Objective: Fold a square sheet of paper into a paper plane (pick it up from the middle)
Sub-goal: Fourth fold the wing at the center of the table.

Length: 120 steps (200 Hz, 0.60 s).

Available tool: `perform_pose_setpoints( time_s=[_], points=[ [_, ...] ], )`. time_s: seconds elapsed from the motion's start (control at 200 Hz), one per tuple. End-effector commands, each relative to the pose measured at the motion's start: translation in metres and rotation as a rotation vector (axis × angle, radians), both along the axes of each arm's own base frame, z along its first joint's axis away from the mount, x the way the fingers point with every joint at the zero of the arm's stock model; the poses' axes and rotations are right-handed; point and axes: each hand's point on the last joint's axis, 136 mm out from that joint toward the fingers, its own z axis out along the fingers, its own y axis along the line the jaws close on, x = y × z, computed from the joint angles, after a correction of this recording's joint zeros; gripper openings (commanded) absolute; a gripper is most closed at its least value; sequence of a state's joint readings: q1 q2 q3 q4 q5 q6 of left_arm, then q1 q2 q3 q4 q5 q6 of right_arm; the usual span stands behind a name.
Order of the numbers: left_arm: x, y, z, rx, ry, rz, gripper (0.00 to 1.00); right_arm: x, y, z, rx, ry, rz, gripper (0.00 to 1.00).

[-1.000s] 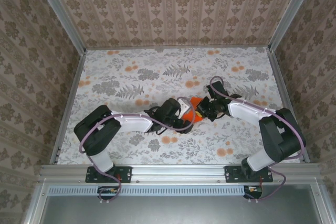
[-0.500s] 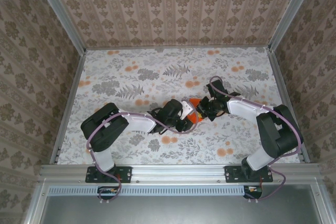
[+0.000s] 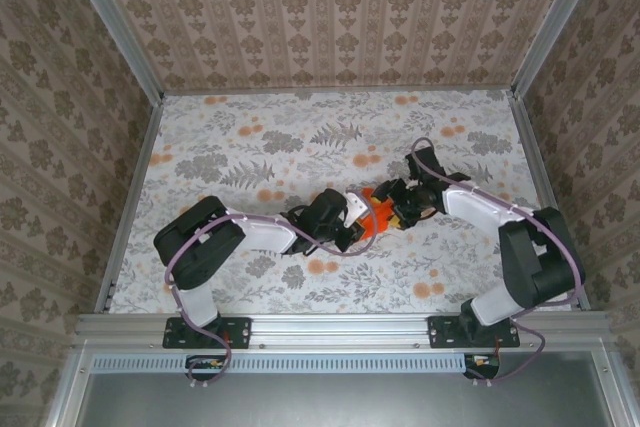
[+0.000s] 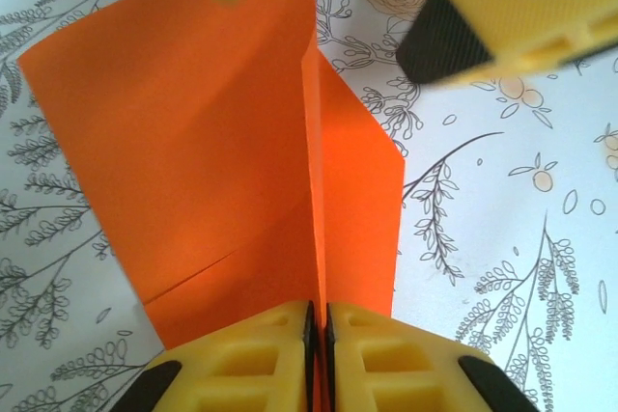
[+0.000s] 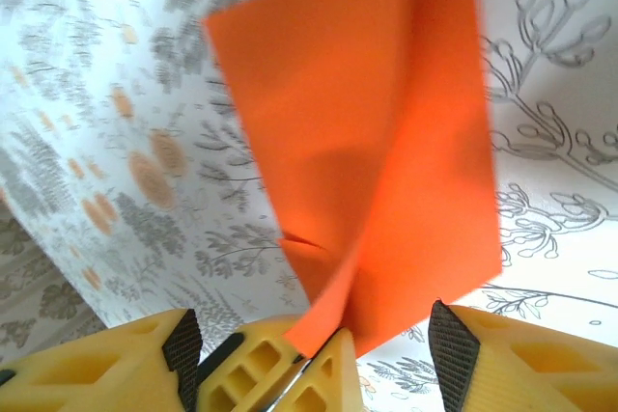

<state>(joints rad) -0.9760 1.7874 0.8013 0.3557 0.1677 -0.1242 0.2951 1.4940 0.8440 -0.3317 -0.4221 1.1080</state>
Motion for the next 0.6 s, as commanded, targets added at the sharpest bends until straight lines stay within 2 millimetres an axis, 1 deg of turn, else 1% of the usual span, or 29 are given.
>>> perform_pose_setpoints(
  time_s=[0.0, 0.035, 0.075, 0.085, 0.105, 0.18, 0.295, 0.395, 0.4, 0.415, 0.595],
  points=[
    [-0.003, 0.004, -0.001, -0.064, 0.078, 0.027, 0.12, -0.003, -0.011, 0.010, -0.027, -0.108, 0.065, 0.68],
    [-0.002, 0.006, 0.001, -0.096, 0.104, 0.044, 0.12, -0.003, -0.012, 0.011, -0.033, -0.146, 0.086, 0.69],
    [-0.002, 0.008, 0.003, -0.131, 0.135, 0.057, 0.12, -0.003, -0.014, 0.008, -0.037, -0.170, 0.109, 0.70],
    [-0.001, 0.008, 0.004, -0.141, 0.144, 0.066, 0.12, -0.003, -0.014, 0.015, -0.035, -0.200, 0.115, 0.70],
    [0.000, 0.009, 0.005, -0.157, 0.156, 0.078, 0.11, -0.002, -0.013, 0.018, -0.037, -0.228, 0.130, 0.70],
    [0.004, 0.015, 0.007, -0.210, 0.204, 0.127, 0.11, -0.006, -0.012, 0.017, -0.043, -0.272, 0.182, 0.70],
    [0.007, 0.020, 0.011, -0.287, 0.275, 0.174, 0.11, -0.012, 0.005, 0.019, 0.046, -0.319, 0.275, 0.69],
    [0.006, 0.020, 0.009, -0.310, 0.328, 0.202, 0.11, -0.015, 0.018, 0.020, 0.101, -0.322, 0.319, 0.66],
    [0.006, 0.020, 0.009, -0.310, 0.330, 0.203, 0.11, -0.015, 0.018, 0.016, 0.100, -0.309, 0.319, 0.65],
    [0.007, 0.020, 0.009, -0.311, 0.338, 0.208, 0.11, -0.015, 0.020, 0.012, 0.100, -0.299, 0.323, 0.65],
    [0.006, 0.020, 0.002, -0.283, 0.408, 0.257, 0.12, -0.014, 0.035, 0.006, 0.113, -0.289, 0.362, 0.60]
  ],
)
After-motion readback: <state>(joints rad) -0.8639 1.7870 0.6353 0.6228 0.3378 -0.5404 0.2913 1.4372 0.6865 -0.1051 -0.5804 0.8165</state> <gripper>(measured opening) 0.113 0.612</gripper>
